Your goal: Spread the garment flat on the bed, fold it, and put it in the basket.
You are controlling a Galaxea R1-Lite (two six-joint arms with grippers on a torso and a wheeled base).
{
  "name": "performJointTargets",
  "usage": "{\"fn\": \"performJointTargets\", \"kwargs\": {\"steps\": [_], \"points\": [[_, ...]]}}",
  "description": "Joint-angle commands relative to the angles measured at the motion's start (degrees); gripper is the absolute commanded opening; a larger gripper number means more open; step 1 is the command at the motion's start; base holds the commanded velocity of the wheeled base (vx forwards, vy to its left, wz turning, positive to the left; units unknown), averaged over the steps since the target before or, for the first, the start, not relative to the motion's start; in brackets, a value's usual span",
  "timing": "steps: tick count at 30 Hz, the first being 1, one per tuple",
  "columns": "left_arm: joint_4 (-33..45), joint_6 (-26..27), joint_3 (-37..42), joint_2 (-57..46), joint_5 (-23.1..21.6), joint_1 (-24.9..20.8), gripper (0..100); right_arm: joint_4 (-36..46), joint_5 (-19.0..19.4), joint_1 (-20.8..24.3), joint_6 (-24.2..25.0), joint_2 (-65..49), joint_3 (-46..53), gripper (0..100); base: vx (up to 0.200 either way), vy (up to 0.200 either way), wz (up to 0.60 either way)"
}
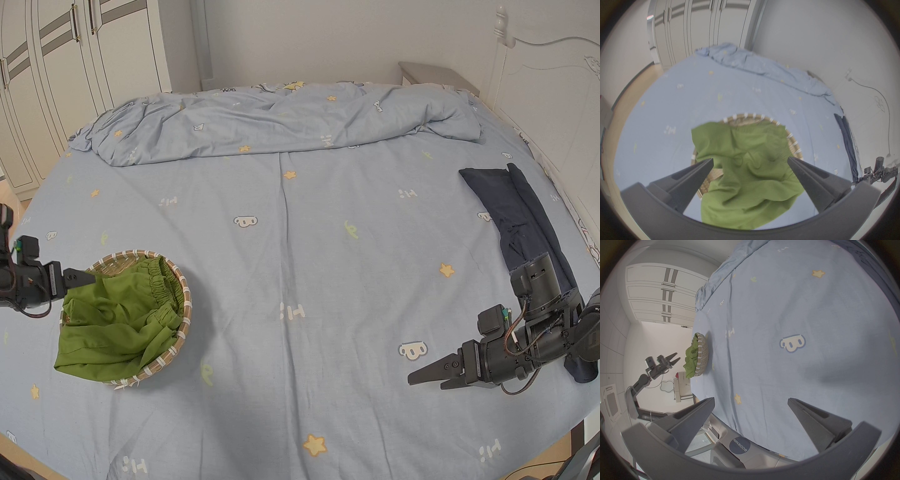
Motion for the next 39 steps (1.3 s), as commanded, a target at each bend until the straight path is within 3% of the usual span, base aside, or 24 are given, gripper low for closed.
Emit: {"fn": "performJointTargets", "kwargs": {"steps": [1, 3, 6, 7, 9, 10, 14, 17, 18, 20, 24, 28, 39], "points": [[0.3, -0.7, 0.9, -15.5, 0.0, 0.3, 100, 0.0, -0.1, -0.1, -0.1, -0.2, -0.1, 100, 0.000, 0.000, 0.00], [0.3, -0.7, 1.9, -19.7, 0.0, -0.3, 100, 0.0, -1.3, 0.1, -0.4, -1.4, 0.2, 100, 0.000, 0.000, 0.00], [0.3, -0.7, 4.7, -25.6, -0.3, -1.8, 100, 0.6, -7.8, 0.6, -4.5, -8.9, 1.8, 100, 0.000, 0.000, 0.00], [0.3, -0.7, 4.7, -25.6, -0.3, -1.8, 100, 0.6, -7.8, 0.6, -4.5, -8.9, 1.8, 100, 0.000, 0.000, 0.00], [0.3, -0.7, 5.8, -30.2, -0.3, -5.7, 100, 4.4, -12.6, 0.2, -11.3, -18.3, 1.4, 100, 0.000, 0.000, 0.00], [0.3, -0.7, 5.9, -30.4, -0.3, -6.0, 100, 4.9, -12.6, 0.0, -11.7, -18.8, 1.2, 100, 0.000, 0.000, 0.00], [1.3, -0.7, 10.1, -41.1, -0.2, -10.7, 100, 23.0, -13.0, -8.5, -25.6, -32.0, -4.6, 100, 0.000, 0.000, 0.00], [3.0, -0.7, 12.6, -47.3, -0.2, -11.7, 100, 32.4, -13.3, -14.0, -31.4, -37.4, -6.6, 100, 0.000, 0.000, 0.00], [4.7, -0.7, 14.3, -51.1, -0.2, -12.1, 100, 37.0, -13.2, -18.2, -33.0, -41.1, -7.7, 100, 0.000, 0.000, 0.00], [7.0, -0.7, 16.7, -56.8, -0.2, -12.2, 100, 42.1, -13.2, -22.2, -33.1, -46.0, -8.0, 100, 0.000, 0.000, 0.00], [10.9, -0.8, 21.8, -67.5, -0.2, -12.3, 100, 49.0, -13.2, -25.5, -33.2, -56.8, -6.2, 100, 0.000, 0.000, 0.00], [13.0, -1.0, 24.1, -72.2, -0.3, -12.6, 100, 49.9, -13.1, -25.1, -32.9, -62.7, -4.7, 100, 0.000, 0.000, 0.00], [14.9, -3.0, 37.0, -85.4, -0.3, -19.3, 100, 47.6, -13.2, -24.0, -32.0, -78.2, 6.9, 100, 0.000, 0.000, 0.00]]}}
